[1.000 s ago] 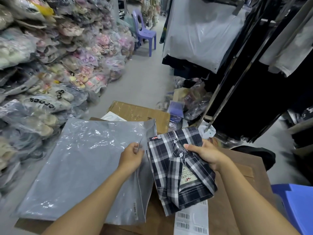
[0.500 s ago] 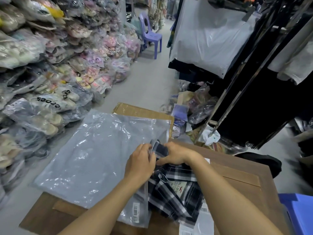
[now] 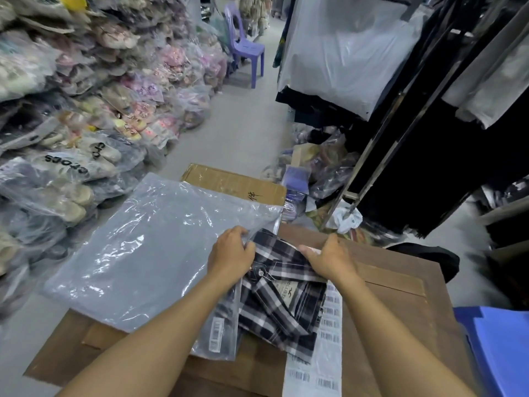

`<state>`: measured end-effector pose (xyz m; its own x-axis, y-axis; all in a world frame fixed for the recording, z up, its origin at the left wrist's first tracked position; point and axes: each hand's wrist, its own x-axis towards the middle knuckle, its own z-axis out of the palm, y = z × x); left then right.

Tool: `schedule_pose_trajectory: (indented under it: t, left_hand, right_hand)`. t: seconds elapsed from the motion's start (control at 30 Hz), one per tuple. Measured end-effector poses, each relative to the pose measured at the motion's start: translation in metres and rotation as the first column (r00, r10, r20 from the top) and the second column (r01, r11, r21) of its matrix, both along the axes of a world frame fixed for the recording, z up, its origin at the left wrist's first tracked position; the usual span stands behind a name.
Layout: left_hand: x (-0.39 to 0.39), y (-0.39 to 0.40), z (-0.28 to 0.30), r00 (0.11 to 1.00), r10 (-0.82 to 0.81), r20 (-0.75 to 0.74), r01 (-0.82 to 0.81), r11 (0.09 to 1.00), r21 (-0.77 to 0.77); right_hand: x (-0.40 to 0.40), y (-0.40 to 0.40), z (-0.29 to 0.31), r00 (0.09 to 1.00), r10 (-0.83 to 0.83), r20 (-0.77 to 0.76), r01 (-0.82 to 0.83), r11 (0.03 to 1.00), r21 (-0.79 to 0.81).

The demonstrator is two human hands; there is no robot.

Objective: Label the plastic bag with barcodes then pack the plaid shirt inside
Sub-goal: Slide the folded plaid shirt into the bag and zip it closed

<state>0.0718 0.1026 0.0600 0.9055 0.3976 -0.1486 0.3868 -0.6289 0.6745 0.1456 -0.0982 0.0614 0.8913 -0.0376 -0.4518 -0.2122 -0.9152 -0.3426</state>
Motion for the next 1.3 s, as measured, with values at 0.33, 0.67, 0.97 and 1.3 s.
schedule_pose_trajectory:
  t: [0.33, 0.67, 0.97, 1.3]
  left_hand:
    - [-0.005, -0.018, -0.004, 0.997, -0.035, -0.073, 0.035, 0.999, 0.003]
    - [-0.005, -0.011, 0.012, 0.991, -0.092, -0.097, 0.086, 0.995, -0.059]
    - [-0.012, 0.004, 0.018, 0.997, -0.042, -0.067, 0.032, 0.990, -0.137]
    - [-0.013, 0.007, 0.006, 0.981, -0.084, -0.177, 0.047, 0.978, -0.204]
  right_hand:
    - [-0.032, -0.036, -0.009, 0.881, -0.155, -0.447, 0.282, 0.931, 0.233]
    - [-0.033, 0.025, -0.007, 0.899, -0.098, -0.426, 0.368, 0.698, 0.615]
    - [-0.039, 0.110, -0.035, 0.736, -0.002, -0.677, 0.646, 0.298, 0.702]
    - [-0.015, 0.082, -0.033, 0.803, -0.350, -0.482, 0.590, 0.357, 0.724]
